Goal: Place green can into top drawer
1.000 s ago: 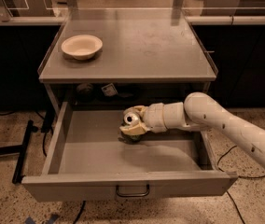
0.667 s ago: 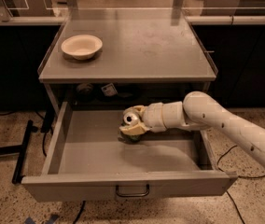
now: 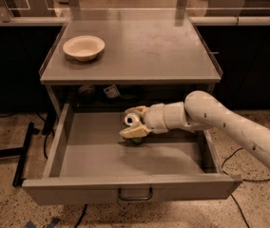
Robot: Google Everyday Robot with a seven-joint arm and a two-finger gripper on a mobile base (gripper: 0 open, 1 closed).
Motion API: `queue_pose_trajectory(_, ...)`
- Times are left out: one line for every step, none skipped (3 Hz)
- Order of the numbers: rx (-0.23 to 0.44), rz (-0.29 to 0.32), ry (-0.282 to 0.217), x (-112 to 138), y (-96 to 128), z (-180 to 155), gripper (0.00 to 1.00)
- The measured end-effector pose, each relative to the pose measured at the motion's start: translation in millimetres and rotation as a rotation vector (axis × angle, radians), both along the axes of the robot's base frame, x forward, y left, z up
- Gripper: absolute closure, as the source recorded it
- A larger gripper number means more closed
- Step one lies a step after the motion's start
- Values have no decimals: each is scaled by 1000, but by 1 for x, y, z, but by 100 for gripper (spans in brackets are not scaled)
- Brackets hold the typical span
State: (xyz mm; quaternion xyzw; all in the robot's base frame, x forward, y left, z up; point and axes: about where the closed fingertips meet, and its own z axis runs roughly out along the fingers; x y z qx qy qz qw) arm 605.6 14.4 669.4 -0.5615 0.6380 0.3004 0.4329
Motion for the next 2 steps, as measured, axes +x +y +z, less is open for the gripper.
queue_pose_trajectory(-5,14,29,0,4,-7,0)
queue_pose_trajectory(-9,25,53,0,7,-13,0)
